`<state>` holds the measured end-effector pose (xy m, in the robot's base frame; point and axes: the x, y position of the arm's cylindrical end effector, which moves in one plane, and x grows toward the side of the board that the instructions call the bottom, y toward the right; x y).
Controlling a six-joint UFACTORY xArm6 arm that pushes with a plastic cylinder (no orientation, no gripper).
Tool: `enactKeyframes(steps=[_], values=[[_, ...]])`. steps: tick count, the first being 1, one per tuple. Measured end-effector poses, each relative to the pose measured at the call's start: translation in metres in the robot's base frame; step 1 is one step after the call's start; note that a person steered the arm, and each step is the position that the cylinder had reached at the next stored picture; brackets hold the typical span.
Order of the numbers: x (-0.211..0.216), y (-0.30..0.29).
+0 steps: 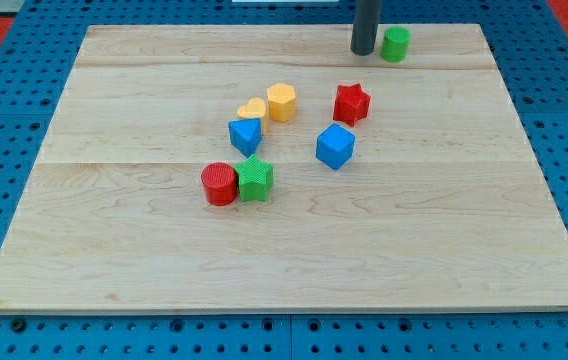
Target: Slide green star a bit up
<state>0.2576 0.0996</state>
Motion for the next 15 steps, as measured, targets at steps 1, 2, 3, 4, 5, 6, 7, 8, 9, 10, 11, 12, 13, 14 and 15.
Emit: enactKeyframes(steps=[1,2,3,4,5,6,7,8,9,10,11,12,13,14,15], values=[[0.056,-0.012],[0.086,-0.047],[0.092,-0.029],[0.097,0.041],[0.12,0.108],[0.18,0.105],[0.238,0.035],[0.278,-0.026],[0.278,-0.082],[0.277,-0.114],[0.267,-0.149],[0.242,-0.152],[0.223,-0.139],[0.205,-0.144],[0.195,-0.146]])
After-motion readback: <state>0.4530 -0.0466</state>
